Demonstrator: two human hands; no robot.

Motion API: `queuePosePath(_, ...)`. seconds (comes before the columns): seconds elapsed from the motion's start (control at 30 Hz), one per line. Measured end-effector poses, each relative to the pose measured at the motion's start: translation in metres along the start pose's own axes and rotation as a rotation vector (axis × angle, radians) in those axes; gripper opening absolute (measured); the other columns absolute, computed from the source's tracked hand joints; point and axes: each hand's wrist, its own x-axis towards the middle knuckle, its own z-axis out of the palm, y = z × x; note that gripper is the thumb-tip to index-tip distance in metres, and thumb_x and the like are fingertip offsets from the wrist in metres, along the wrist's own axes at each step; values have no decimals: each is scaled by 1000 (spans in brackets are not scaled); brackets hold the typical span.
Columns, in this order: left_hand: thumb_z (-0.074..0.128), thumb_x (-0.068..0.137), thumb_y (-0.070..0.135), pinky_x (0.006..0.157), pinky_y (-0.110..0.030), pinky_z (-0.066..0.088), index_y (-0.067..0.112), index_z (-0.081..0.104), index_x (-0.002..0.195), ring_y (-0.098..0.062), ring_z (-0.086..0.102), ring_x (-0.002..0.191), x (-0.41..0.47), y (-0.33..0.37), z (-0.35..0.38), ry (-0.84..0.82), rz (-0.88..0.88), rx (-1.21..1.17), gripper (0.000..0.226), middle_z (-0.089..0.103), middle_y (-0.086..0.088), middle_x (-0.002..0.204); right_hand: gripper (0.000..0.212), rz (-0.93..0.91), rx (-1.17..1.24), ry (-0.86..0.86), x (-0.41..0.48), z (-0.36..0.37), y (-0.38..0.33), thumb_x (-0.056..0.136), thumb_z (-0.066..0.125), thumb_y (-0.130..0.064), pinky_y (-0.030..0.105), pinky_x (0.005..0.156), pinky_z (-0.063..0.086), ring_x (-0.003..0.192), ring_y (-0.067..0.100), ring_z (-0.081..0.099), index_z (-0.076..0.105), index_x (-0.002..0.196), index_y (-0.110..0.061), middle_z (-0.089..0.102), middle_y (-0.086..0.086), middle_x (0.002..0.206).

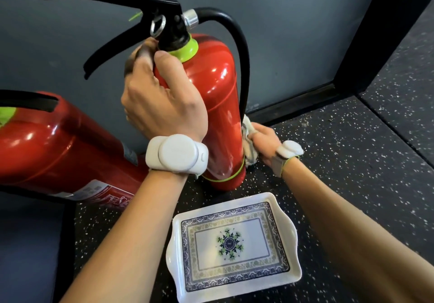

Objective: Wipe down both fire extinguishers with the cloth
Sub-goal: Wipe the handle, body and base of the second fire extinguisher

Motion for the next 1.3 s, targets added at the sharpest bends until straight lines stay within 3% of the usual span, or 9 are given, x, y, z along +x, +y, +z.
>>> queuePosePath(0.1,30,90,43,73,-38,51,4,72,101,-34,65,88,0,1,0,8,-12,20,58,73,-17,92,33,-88,260,-40,-13,-2,-48,91,48,6,30,57,55,56,12,65,75,98,-13,70,2,66)
queuePosePath(0.27,28,90,46,75,-41,51,6,71,101,-31,67,88,0,2,-4,2,-25,52,60,74,-13,95,31,-220,522,-86,-37,6,-99,94,57,-4,50,102,56,112,37,72,80,101,-24,76,22,114)
queuePosePath(0.43,29,89,47,80,-35,51,23,73,114,-25,67,101,-2,9,-7,-10,-65,102,55,75,2,110,16,-96,373,3,-53,10,-66,95,65,-32,53,103,56,101,26,69,79,100,-28,77,10,108)
queuePosePath(0.7,41,94,39,79,-36,47,22,70,120,-31,65,104,-4,10,-15,-90,-62,158,42,72,-8,109,31,-166,269,20,-100,0,-82,101,45,-1,31,52,49,56,16,57,58,76,-14,58,8,68)
queuePosePath(0.87,39,93,41,80,-39,47,21,69,121,-34,64,106,-1,8,-14,-110,-52,175,46,72,-11,111,8,-414,433,-46,-145,4,-148,95,58,-17,39,69,51,72,26,61,61,92,-11,59,16,80)
queuePosePath(0.97,38,93,43,82,-42,47,19,67,126,-37,63,110,-1,6,-15,-142,-52,174,50,70,-14,115,45,-625,241,-20,-157,13,-173,101,49,-39,41,67,48,70,43,59,50,82,2,47,31,77)
queuePosePath(1.07,37,96,44,83,-42,47,19,67,125,-36,63,110,-1,5,-16,-158,-33,163,50,70,-12,116,58,-557,186,83,-154,14,-176,100,42,-64,52,82,43,86,33,62,64,82,-13,62,9,76)
queuePosePath(1.2,37,96,44,83,-40,47,18,67,124,-34,64,110,-1,7,-18,-159,-25,152,48,70,-11,115,42,-578,228,305,-158,27,-168,100,61,-39,38,98,47,91,11,55,61,61,-24,54,11,98)
queuePosePath(1.3,38,97,42,83,-37,47,18,68,123,-33,64,109,-1,5,-18,-152,-21,146,47,71,-10,115,18,-677,291,363,-159,39,-171,97,70,-26,26,101,51,100,3,62,57,107,-19,64,2,112)
